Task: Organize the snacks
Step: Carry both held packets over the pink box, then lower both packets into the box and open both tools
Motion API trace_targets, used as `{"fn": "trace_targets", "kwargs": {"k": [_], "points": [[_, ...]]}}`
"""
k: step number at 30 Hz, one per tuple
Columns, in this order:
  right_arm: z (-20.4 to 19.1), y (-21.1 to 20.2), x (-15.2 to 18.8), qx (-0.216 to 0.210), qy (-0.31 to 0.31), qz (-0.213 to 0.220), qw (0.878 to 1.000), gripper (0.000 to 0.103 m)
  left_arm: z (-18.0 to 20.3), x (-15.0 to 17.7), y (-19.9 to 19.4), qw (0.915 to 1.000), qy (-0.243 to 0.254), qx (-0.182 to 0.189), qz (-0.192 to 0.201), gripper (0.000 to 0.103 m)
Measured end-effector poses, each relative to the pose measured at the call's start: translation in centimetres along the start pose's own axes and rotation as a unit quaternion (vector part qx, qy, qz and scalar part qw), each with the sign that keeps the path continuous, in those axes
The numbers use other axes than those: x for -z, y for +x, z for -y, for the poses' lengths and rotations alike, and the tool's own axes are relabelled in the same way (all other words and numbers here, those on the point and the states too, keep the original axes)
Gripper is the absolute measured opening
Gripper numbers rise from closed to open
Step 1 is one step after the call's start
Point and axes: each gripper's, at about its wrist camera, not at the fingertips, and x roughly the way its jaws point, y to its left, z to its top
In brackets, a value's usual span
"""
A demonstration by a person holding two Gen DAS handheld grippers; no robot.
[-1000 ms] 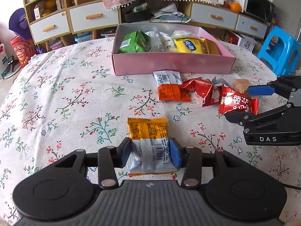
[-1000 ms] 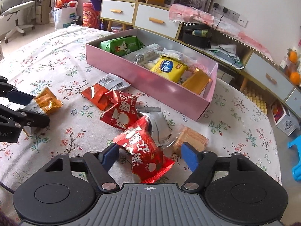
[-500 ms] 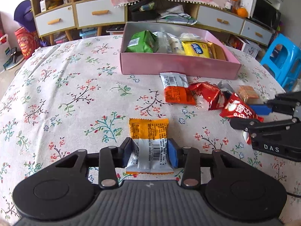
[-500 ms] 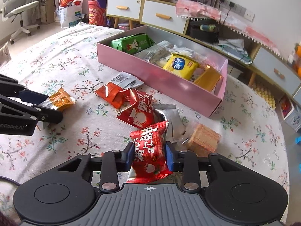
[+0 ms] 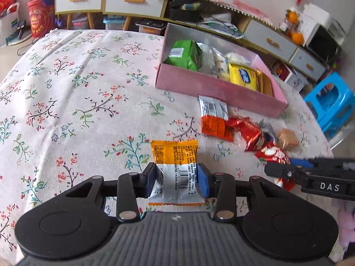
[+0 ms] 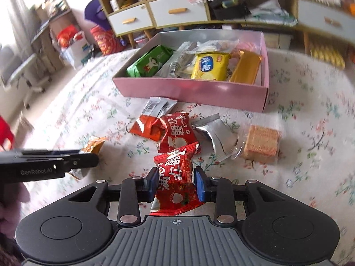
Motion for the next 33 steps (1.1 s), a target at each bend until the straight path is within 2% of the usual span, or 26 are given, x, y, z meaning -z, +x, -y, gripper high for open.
{"fn": "trace_targets", "kwargs": {"k": [4, 11, 18, 26, 33], "points": [[1.0, -0.5, -0.6, -0.02, 0.061, -0.002, 0.998, 0.032, -0.1, -1.2, -0.6, 0.9997, -0.019, 0.003, 0.018, 0.036], [2.6, -1.7, -2.4, -0.046, 0.152, 0.015, 0.987, 0.032, 0.1, -3.8, -1.7, 0.9968, -0.051, 0.015, 0.061, 0.036], [4.0, -1.8, -5.4, -0.07, 0.22, 0.027, 0.973, 0.032, 0.3, -7.8, -0.8, 0.9954, -0.026, 0.022, 0.089, 0.036], [4.5, 0.3, -11.6, -0.065, 0.237, 0.055, 0.968, 0.032, 0.5, -13.5, 2.4, 0.9931, -0.008, 0.037, 0.111, 0.037], [5.0, 3.1, -16.8, -0.048, 0.225, 0.074, 0.97, 0.032, 1.5, -16.3, 5.6, 0.9928, 0.03, 0.047, 0.106, 0.037]]}}
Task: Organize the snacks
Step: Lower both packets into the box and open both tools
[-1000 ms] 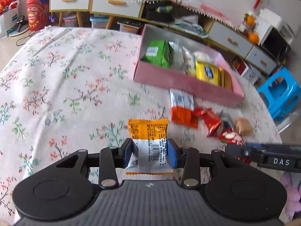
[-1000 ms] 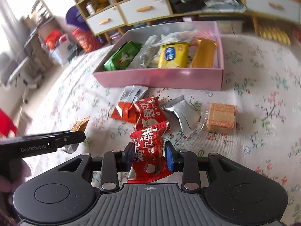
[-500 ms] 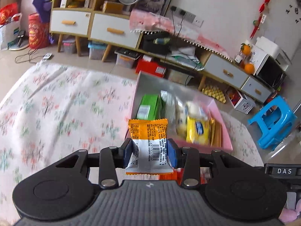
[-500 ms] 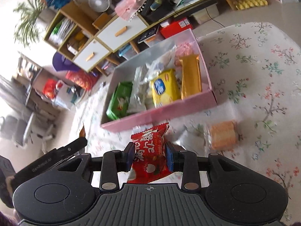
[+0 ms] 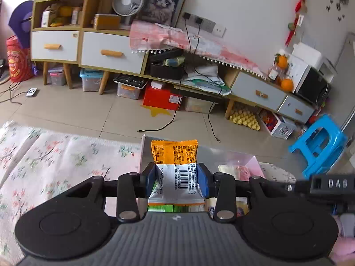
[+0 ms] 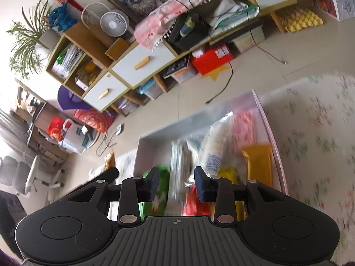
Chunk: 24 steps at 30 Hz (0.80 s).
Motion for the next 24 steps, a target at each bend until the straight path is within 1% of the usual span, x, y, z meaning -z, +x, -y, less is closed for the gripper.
{"fn": "trace_targets", "kwargs": {"k": [2, 5, 7, 9, 13, 14, 17, 19, 20, 21, 23, 24], "points": [[0.1, 1.2, -0.8, 0.009, -0.001, 0.005, 1.0, 0.032, 0.4, 0.0, 1.2, 0.9999, 0.014, -0.003, -0.008, 0.037], [0.2, 2.7, -1.3, 0.021, -0.01, -0.004, 1.0, 0.032, 0.3, 0.2, 2.4, 0.9993, 0.03, -0.01, -0.018, 0.037], [0.2, 3.1, -1.2, 0.015, -0.027, -0.012, 0.999, 0.035, 0.3, 0.3, 3.0, 0.9991, 0.032, -0.011, -0.024, 0.037], [0.0, 3.3, -0.9, 0.02, -0.043, -0.016, 0.999, 0.038, 0.0, 0.2, 3.5, 0.9989, 0.033, -0.013, -0.029, 0.037], [0.1, 3.6, -0.5, 0.023, -0.051, -0.02, 0.998, 0.038, 0.0, 0.2, 4.0, 0.9989, 0.033, -0.014, -0.029, 0.037], [0.2, 3.6, -0.5, 0.021, -0.049, -0.021, 0.998, 0.038, 0.0, 0.3, 3.9, 0.999, 0.034, -0.014, -0.027, 0.039], [0.3, 3.5, -0.4, 0.02, -0.045, -0.025, 0.998, 0.038, 0.3, 0.1, 3.7, 0.9989, 0.035, -0.028, -0.015, 0.053], [0.5, 3.1, -0.4, 0.018, -0.04, -0.026, 0.999, 0.048, 0.3, 0.2, 3.3, 0.999, 0.03, -0.028, -0.016, 0.054], [0.6, 2.9, -0.3, 0.017, -0.036, -0.026, 0.999, 0.051, 0.2, 0.2, 3.2, 0.999, 0.029, -0.028, -0.018, 0.056], [0.7, 2.6, -0.2, 0.016, -0.034, -0.025, 0.999, 0.053, 0.3, 0.3, 3.0, 0.9989, 0.029, -0.031, -0.018, 0.061], [0.8, 2.1, 0.0, 0.018, -0.034, -0.027, 0.999, 0.053, 0.3, 0.4, 2.4, 0.9986, 0.031, -0.041, -0.013, 0.069], [0.8, 1.9, 0.0, 0.019, -0.034, -0.029, 0.999, 0.054, 0.3, 0.4, 2.2, 0.9984, 0.032, -0.045, -0.012, 0.07]]}}
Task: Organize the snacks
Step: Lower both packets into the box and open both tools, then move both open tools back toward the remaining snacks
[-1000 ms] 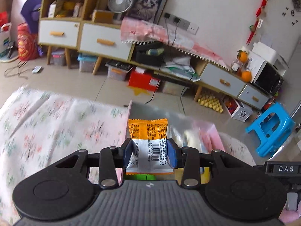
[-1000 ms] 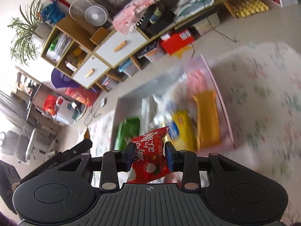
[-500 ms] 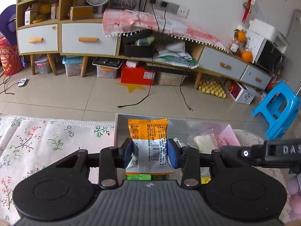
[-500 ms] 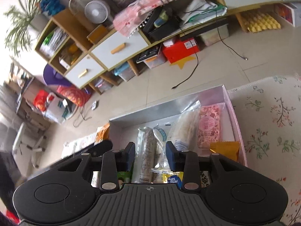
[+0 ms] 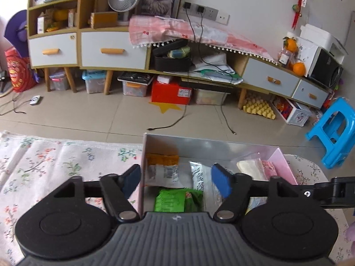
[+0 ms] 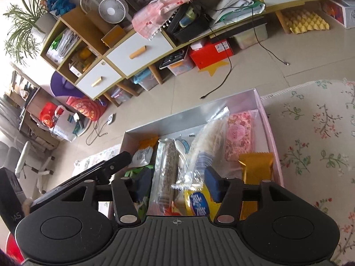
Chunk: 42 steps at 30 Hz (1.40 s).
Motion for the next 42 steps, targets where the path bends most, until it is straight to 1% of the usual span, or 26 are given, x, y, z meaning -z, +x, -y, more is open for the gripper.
{"fn": "trace_targets", "kwargs": {"k": [2, 4, 10, 15, 18, 21, 27, 32, 36, 39, 42], "points": [[0.0, -0.7, 0.2, 0.003, 0.001, -0.001, 1.0, 0.054, 0.0, 0.1, -0.5, 1.0, -0.002, -0.003, -0.003, 0.07], [0.0, -1.6, 0.5, 0.003, 0.001, 0.001, 1.0, 0.059, 0.0, 0.2, -1.1, 1.0, -0.005, -0.005, -0.005, 0.073], [-0.6, -3.9, 1.4, 0.006, -0.006, 0.006, 1.0, 0.066, 0.4, 0.8, -3.1, 0.9999, -0.008, -0.008, -0.009, 0.077], [-1.0, -6.0, 2.5, 0.003, -0.014, 0.009, 1.0, 0.069, 0.7, 1.7, -5.0, 0.9999, -0.005, -0.003, -0.016, 0.084], [-1.0, -7.3, 3.5, -0.002, -0.015, 0.007, 1.0, 0.075, 0.9, 2.3, -6.1, 0.9997, -0.003, -0.002, -0.023, 0.089], [-1.1, -8.4, 4.6, -0.002, -0.024, 0.005, 1.0, 0.076, 0.9, 2.9, -7.1, 0.9995, 0.0, -0.004, -0.03, 0.093], [-1.0, -9.9, 6.6, 0.003, -0.036, 0.0, 0.999, 0.083, 1.5, 4.5, -8.8, 0.9992, 0.008, -0.005, -0.038, 0.1], [-1.2, -11.0, 8.1, 0.011, -0.049, -0.003, 0.999, 0.085, 1.9, 6.2, -9.8, 0.9986, 0.013, -0.008, -0.05, 0.102], [-1.3, -11.8, 9.4, 0.018, -0.065, 0.002, 0.998, 0.092, 2.3, 7.7, -10.5, 0.9976, 0.023, -0.016, -0.063, 0.102], [-1.3, -12.0, 10.4, 0.032, -0.075, 0.001, 0.997, 0.093, 2.4, 8.8, -10.8, 0.9961, 0.034, -0.027, -0.076, 0.103], [-1.1, -11.8, 11.4, 0.051, -0.092, -0.003, 0.994, 0.093, 2.2, 9.8, -11.0, 0.9953, 0.033, -0.03, -0.086, 0.103]]}}
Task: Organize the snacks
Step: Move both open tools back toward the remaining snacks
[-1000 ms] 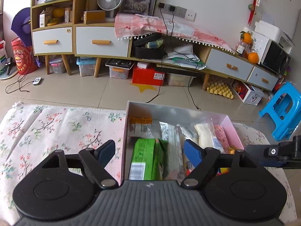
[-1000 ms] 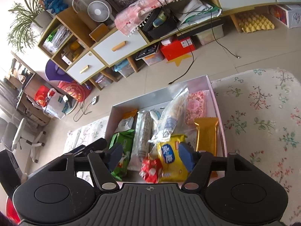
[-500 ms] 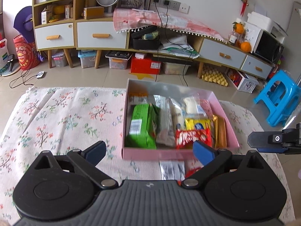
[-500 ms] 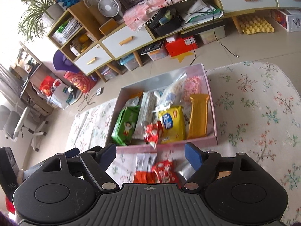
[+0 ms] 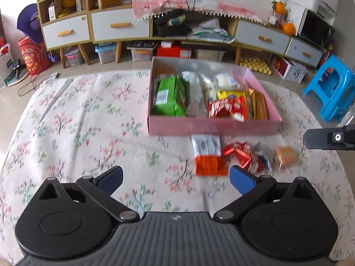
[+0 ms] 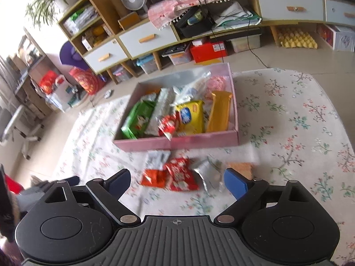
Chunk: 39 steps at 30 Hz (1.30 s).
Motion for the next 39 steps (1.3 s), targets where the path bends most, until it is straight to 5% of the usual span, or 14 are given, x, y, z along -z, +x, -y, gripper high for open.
{"fn": "trace_targets", "kwargs": {"k": [7, 16, 19, 30, 39], "points": [[1.1, 1.4, 3.3, 0.044, -0.041, -0.007, 0.998, 0.096, -0.5, 2.2, 0.4, 0.9999, -0.008, 0.009, -0.011, 0.103], [2.9, 4.3, 7.3, 0.106, -0.112, -0.041, 0.987, 0.096, 0.0, 5.2, 3.7, 0.9981, 0.041, -0.002, -0.047, 0.103], [3.1, 5.3, 8.1, 0.127, -0.147, -0.047, 0.98, 0.099, 0.9, 5.7, 3.8, 0.9966, 0.078, -0.016, -0.02, 0.103], [4.3, 6.8, 8.0, 0.101, -0.154, 0.032, 0.982, 0.103, 2.5, 4.7, 5.2, 0.9959, 0.075, -0.018, 0.046, 0.103], [5.6, 7.4, 6.6, 0.114, -0.134, 0.045, 0.983, 0.103, 3.8, 2.9, 6.4, 0.9963, 0.055, -0.032, 0.057, 0.103]]}}
